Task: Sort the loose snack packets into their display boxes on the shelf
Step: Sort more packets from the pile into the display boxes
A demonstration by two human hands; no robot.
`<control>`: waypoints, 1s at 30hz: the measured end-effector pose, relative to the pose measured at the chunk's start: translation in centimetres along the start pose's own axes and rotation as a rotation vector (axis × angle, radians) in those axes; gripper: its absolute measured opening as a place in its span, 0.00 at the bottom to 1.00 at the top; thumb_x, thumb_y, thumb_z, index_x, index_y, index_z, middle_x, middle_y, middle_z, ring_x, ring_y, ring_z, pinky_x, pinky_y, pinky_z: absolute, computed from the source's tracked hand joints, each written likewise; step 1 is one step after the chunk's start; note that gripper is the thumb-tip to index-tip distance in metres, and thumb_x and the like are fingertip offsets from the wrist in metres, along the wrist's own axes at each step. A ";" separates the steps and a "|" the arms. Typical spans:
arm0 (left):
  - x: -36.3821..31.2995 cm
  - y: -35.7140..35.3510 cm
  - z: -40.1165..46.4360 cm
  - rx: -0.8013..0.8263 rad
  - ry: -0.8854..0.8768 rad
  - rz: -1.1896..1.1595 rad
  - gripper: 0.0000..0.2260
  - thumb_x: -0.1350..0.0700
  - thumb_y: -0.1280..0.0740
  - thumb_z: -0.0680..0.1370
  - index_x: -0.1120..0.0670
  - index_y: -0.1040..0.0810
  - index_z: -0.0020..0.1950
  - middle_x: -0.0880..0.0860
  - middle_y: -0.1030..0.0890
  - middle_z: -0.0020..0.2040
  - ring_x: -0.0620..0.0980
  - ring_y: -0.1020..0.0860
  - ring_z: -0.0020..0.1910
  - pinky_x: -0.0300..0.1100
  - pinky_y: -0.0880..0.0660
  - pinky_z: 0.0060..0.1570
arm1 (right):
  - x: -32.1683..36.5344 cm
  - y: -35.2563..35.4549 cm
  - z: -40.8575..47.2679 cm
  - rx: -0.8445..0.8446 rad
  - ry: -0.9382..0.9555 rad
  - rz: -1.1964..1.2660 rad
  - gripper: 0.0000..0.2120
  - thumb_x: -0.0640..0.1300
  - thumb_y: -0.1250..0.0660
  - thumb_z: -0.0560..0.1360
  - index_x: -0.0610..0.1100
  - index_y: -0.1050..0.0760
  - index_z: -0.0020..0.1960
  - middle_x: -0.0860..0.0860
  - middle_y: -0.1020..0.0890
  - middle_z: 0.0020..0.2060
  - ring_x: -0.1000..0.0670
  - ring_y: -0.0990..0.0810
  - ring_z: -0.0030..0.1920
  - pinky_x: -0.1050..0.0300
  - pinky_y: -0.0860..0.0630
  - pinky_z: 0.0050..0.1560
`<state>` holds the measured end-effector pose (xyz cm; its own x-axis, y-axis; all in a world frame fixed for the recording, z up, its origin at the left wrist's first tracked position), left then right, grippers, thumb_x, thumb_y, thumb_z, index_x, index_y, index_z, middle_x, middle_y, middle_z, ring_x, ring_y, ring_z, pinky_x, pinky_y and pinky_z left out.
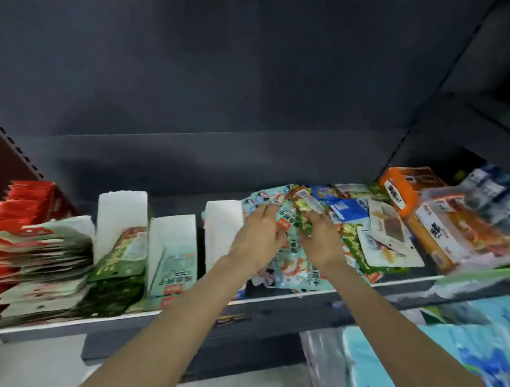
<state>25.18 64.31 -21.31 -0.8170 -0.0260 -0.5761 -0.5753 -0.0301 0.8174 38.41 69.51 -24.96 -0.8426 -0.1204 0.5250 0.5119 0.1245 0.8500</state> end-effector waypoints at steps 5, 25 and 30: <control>-2.1 -9.4 4.8 0.180 0.193 -0.024 0.34 0.50 0.37 0.79 0.59 0.52 0.77 0.57 0.50 0.77 0.55 0.49 0.76 0.45 0.47 0.73 | -10.1 2.1 3.1 0.044 -0.141 -0.019 0.24 0.44 0.35 0.76 0.42 0.36 0.69 0.40 0.32 0.65 0.40 0.35 0.66 0.49 0.34 0.63; -6.6 -11.8 8.3 -0.145 0.086 -0.033 0.30 0.62 0.35 0.77 0.53 0.44 0.76 0.49 0.47 0.77 0.48 0.48 0.76 0.36 0.51 0.70 | -10.8 8.9 4.9 -0.133 0.215 -0.127 0.15 0.48 0.43 0.80 0.44 0.28 0.63 0.43 0.17 0.41 0.43 0.18 0.43 0.52 0.25 0.39; -7.5 -6.9 8.0 -0.144 0.024 -0.172 0.25 0.58 0.32 0.77 0.47 0.35 0.72 0.51 0.29 0.66 0.49 0.30 0.63 0.40 0.32 0.61 | -7.1 10.6 5.0 -0.073 0.401 0.040 0.16 0.46 0.41 0.80 0.44 0.30 0.66 0.42 0.18 0.48 0.40 0.20 0.50 0.49 0.26 0.46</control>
<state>34.97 72.72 -22.52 -0.7055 -0.0320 -0.7080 -0.6930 -0.1781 0.6986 48.99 76.64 -19.89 -0.6968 -0.4930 0.5210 0.5661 0.0681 0.8215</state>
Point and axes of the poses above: each hand's wrist, its own z-axis towards the middle knuckle, its own y-axis out of the back of the hand, x = y × z, the point moved 3 cm from there along z, towards the middle knuckle
